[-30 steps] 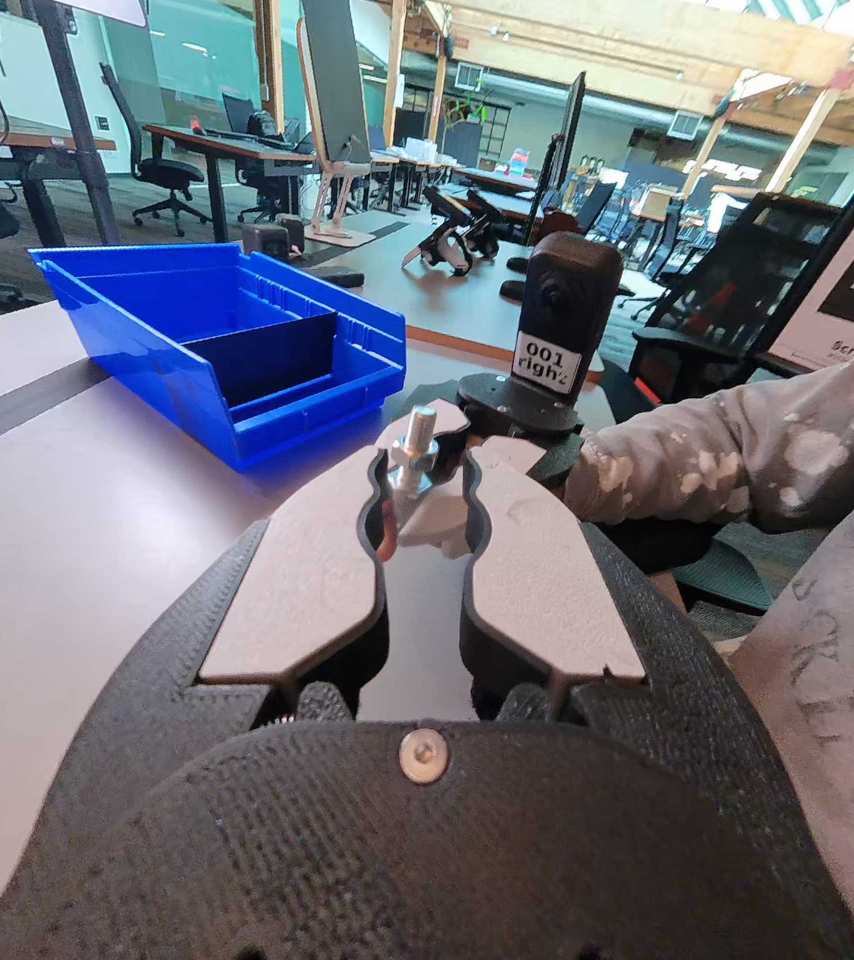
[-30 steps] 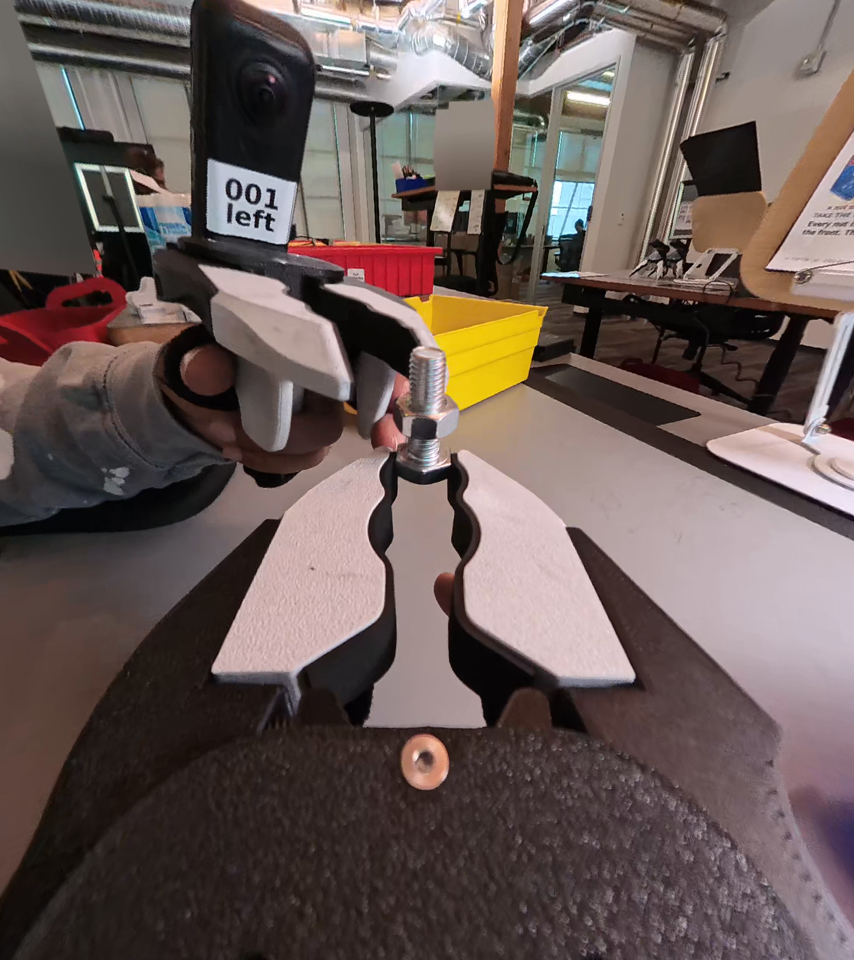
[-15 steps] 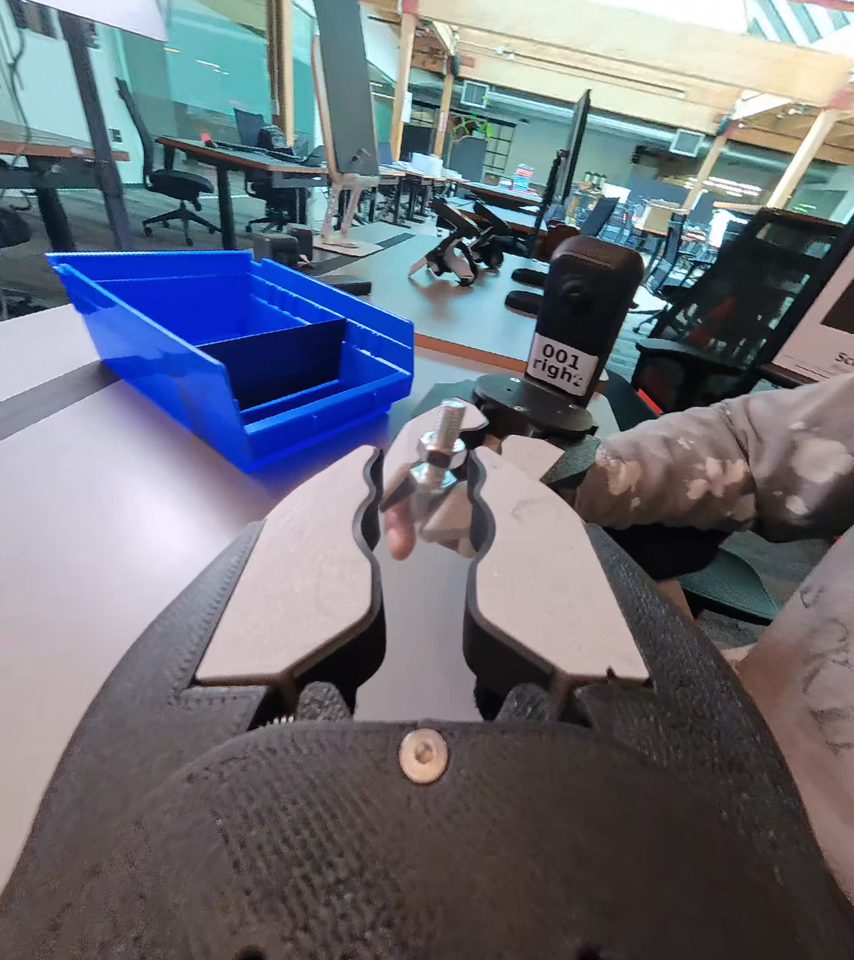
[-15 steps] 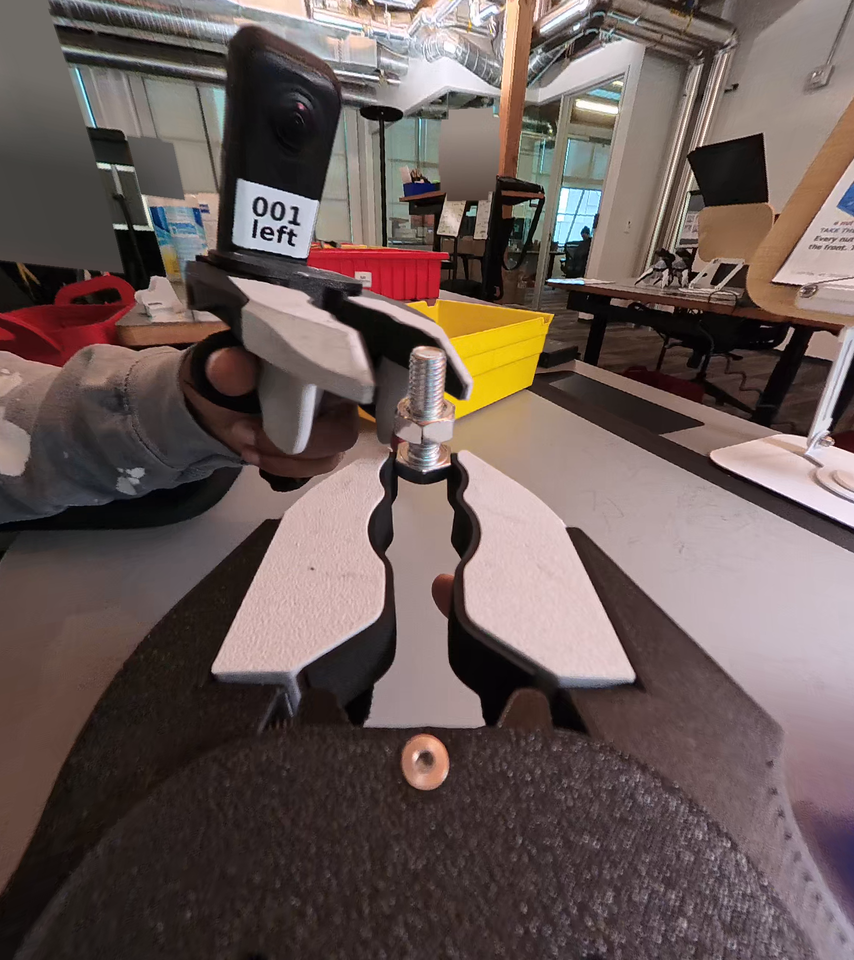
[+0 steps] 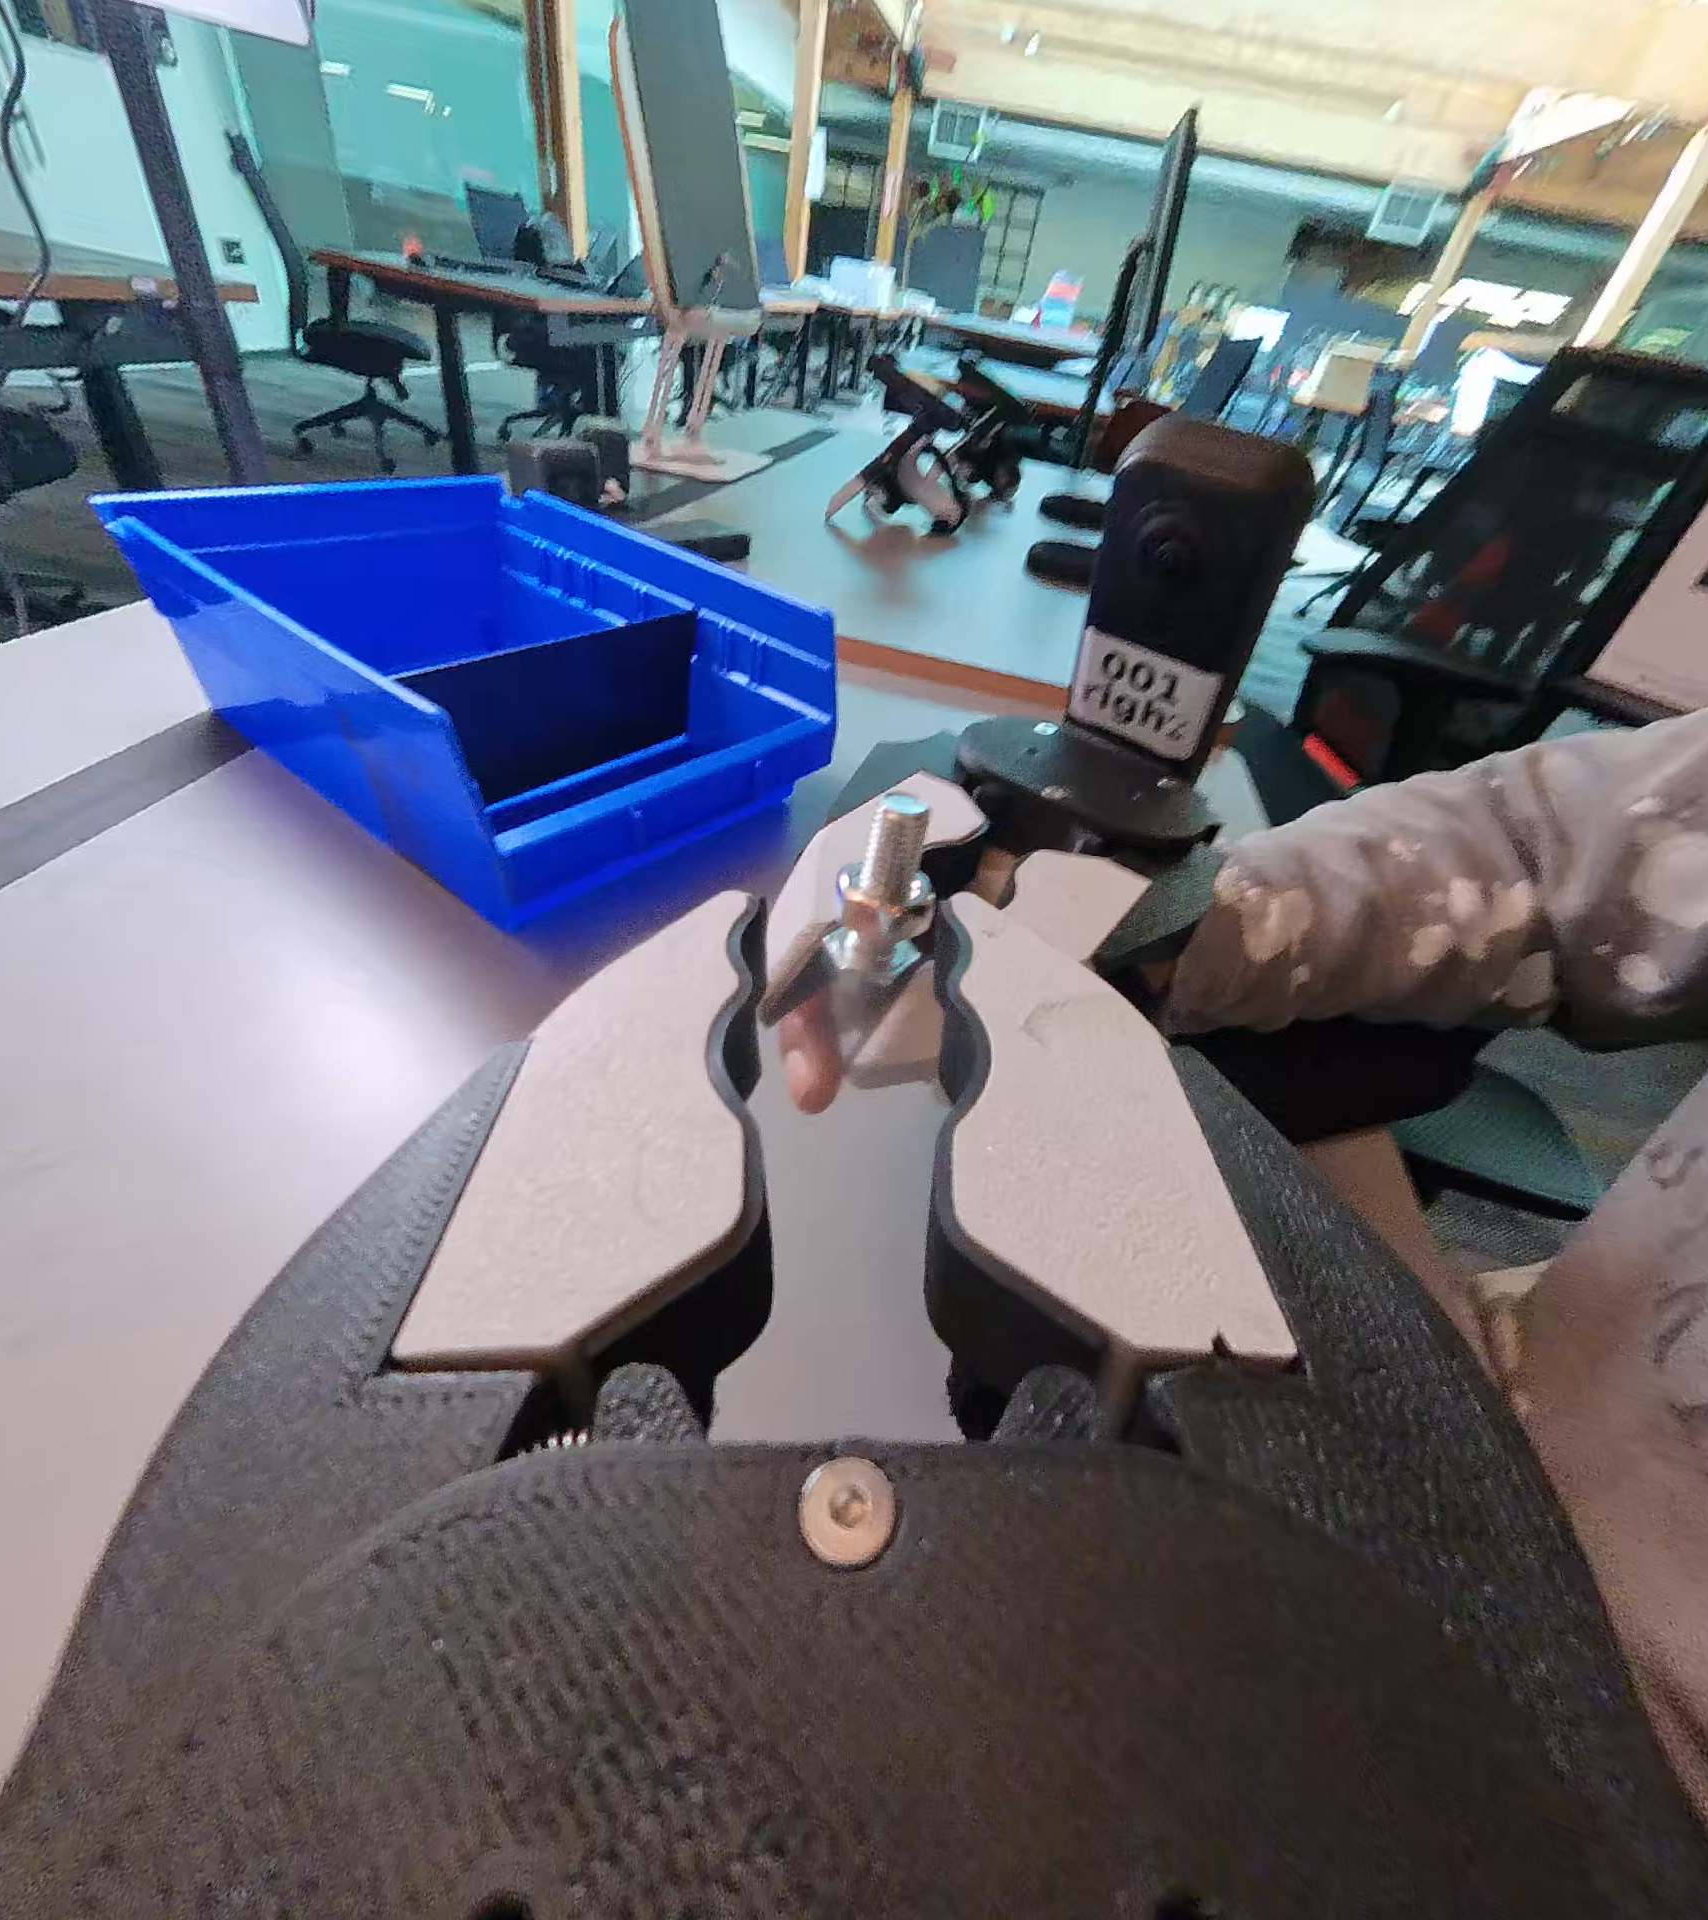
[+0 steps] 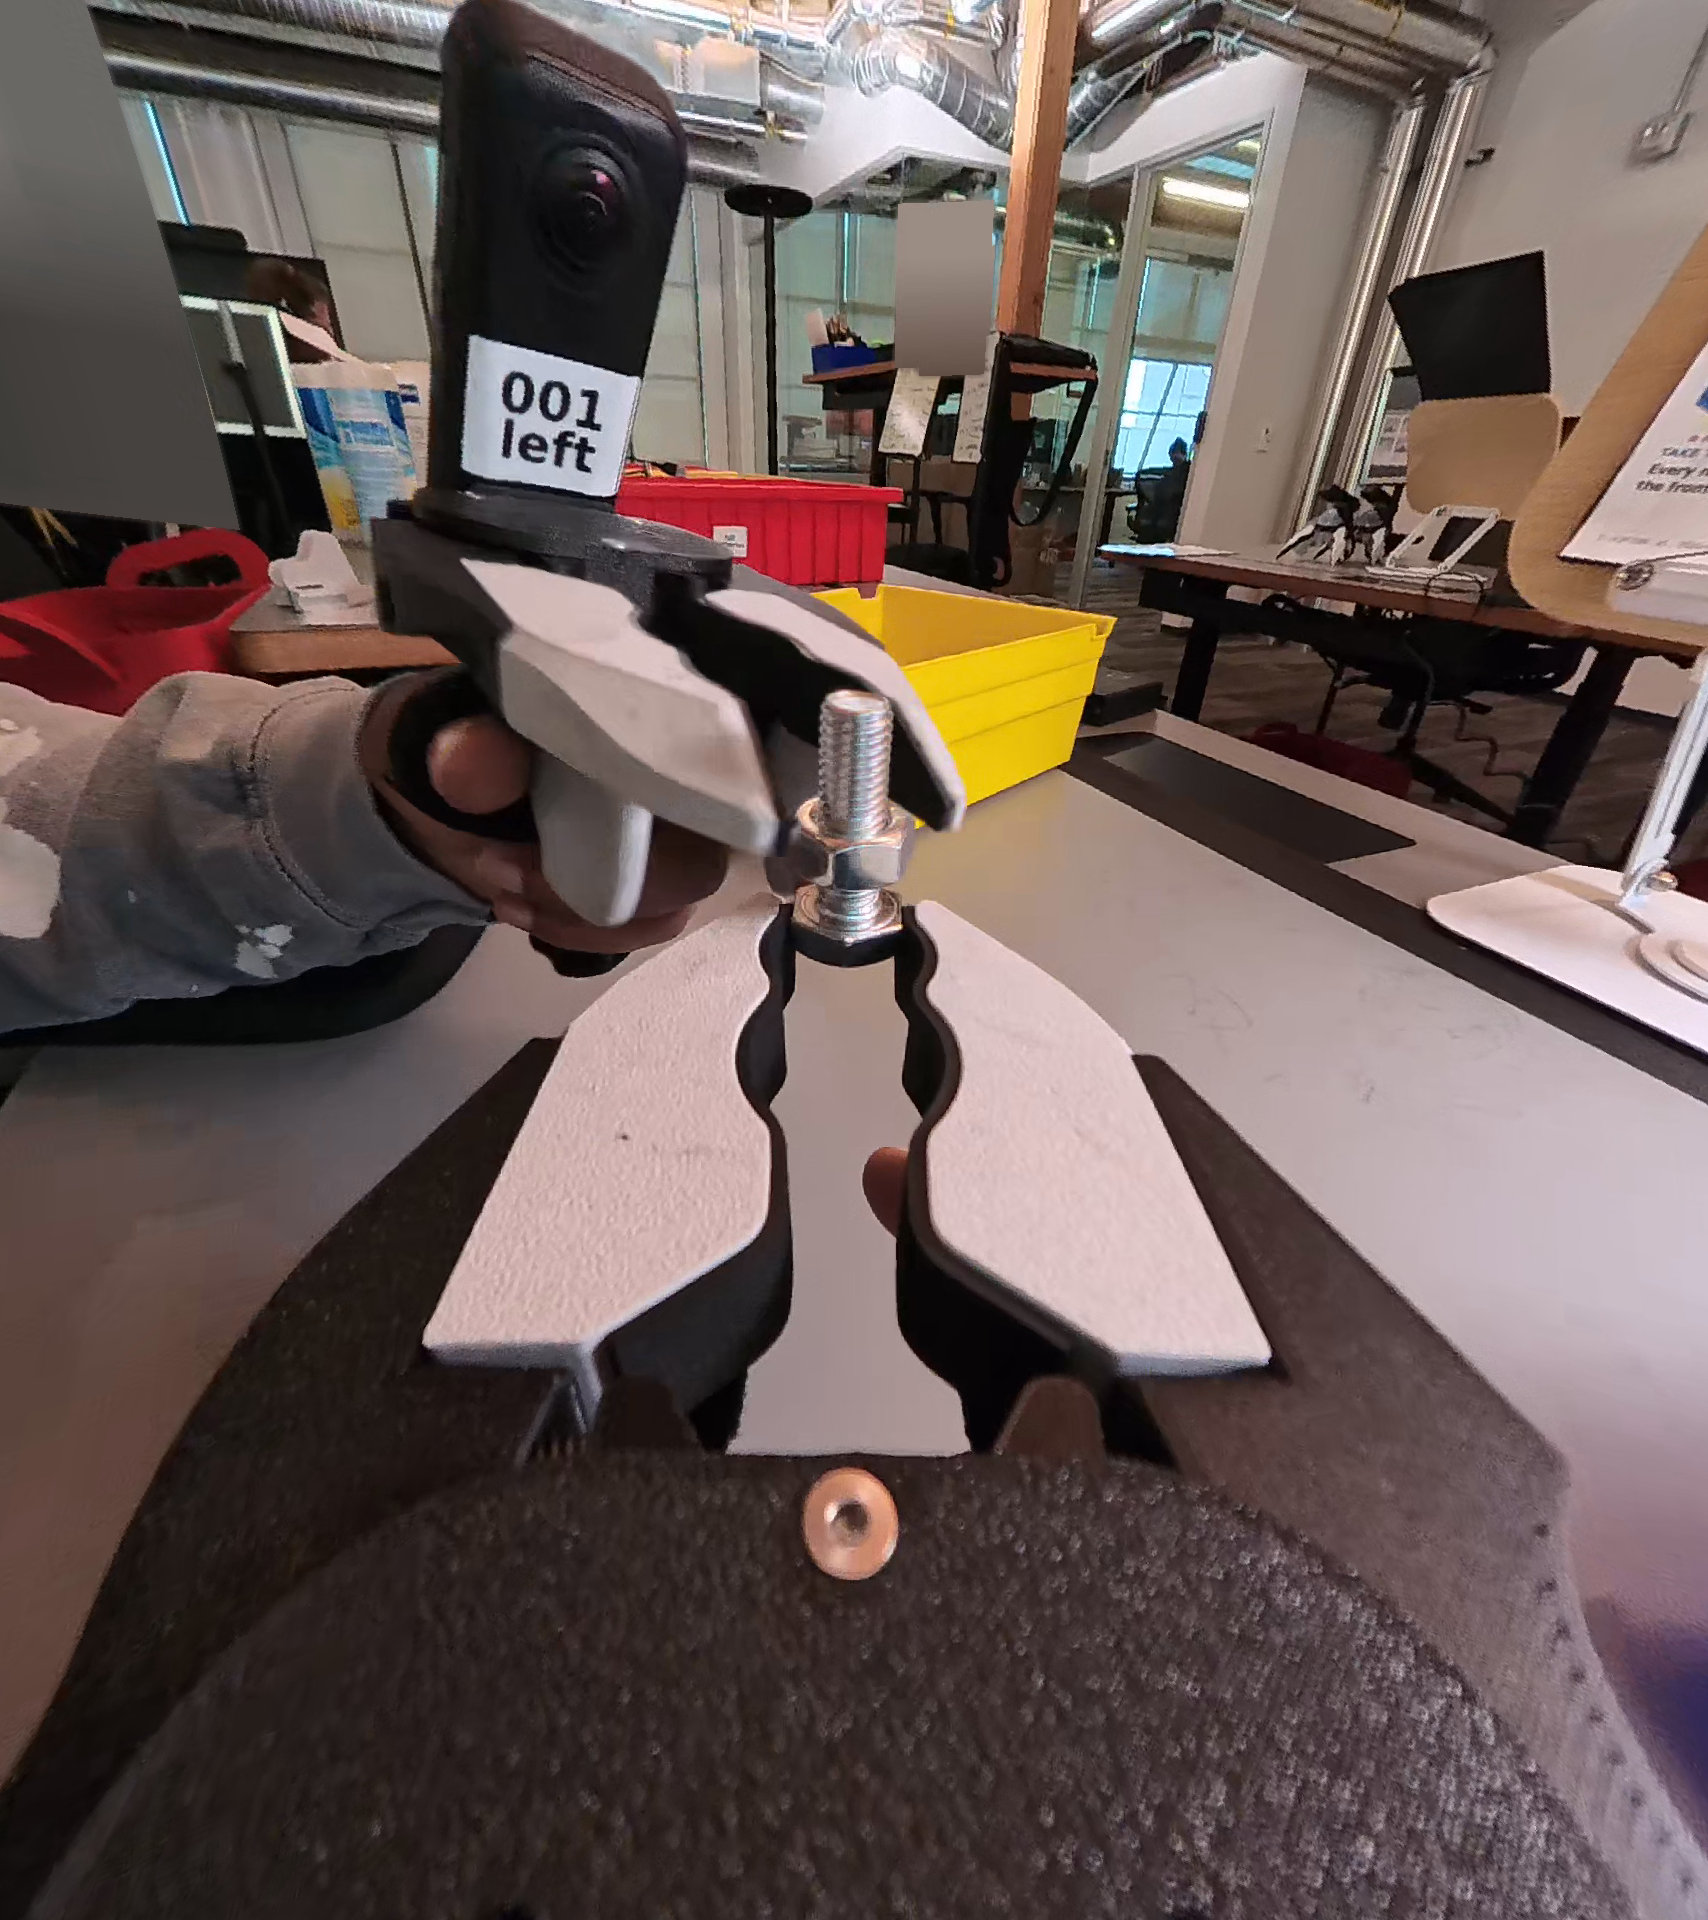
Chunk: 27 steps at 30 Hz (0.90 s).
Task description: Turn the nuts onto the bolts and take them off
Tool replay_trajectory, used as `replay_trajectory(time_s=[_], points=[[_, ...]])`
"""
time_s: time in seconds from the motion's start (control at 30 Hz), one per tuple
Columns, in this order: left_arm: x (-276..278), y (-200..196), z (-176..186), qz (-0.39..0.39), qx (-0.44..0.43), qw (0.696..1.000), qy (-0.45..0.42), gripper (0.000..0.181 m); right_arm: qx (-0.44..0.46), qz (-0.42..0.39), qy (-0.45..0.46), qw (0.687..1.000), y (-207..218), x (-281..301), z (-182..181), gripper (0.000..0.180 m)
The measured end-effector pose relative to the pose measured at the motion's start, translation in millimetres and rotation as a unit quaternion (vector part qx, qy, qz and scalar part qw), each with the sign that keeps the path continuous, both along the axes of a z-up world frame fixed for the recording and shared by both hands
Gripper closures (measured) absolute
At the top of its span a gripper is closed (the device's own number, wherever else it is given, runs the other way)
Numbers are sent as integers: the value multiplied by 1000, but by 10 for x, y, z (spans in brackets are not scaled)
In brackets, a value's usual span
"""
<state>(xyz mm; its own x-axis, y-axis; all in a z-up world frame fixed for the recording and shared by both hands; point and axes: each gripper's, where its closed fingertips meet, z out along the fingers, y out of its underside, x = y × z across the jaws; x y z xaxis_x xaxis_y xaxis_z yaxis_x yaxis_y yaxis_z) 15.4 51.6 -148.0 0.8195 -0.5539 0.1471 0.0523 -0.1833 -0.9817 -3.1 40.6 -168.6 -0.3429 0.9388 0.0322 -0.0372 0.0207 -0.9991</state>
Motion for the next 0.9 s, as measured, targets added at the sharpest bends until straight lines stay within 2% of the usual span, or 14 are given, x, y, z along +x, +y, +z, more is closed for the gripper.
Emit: replay_trajectory(time_s=[0.07,0.1,0.17,0.3,0.37,0.43,0.5,0.53,0.6,0.67,0.77,0.9], points=[[-53,26,-27,15,-7,1000,10,149,-2,-6,-2,1000,26,-2,-7,162],[-149,55,-39,42,-18,999,7,168,-8,1,6,1000,30,15,17,162],[-343,90,-67,83,-15,996,19,172,-10,1,14,1000,38,33,65,162],[-188,24,28,28,-1,999,-19,156,-3,-6,0,1000,38,5,6,162],[-47,2,2,2,-3,1000,-13,149,-2,-5,-3,1000,21,-6,-7,162],[-20,29,-53,8,-7,1000,6,149,1,-5,-5,1000,7,-9,-12,162],[-73,42,-53,19,-18,1000,3,155,-7,-12,-5,1000,58,-7,-9,162],[-202,83,-62,56,-23,998,1,173,-13,-3,3,1000,61,15,21,162],[-334,84,-76,71,-21,997,3,170,-11,-10,6,1000,83,22,49,162],[-295,60,-17,51,-17,998,-25,163,-9,-13,0,1000,79,10,28,162],[-93,21,-3,11,-6,1000,-23,151,-7,-14,-12,1000,61,-16,-27,162],[-51,49,-86,13,-17,1000,4,150,-8,-13,-14,1000,46,-19,-29,162]])
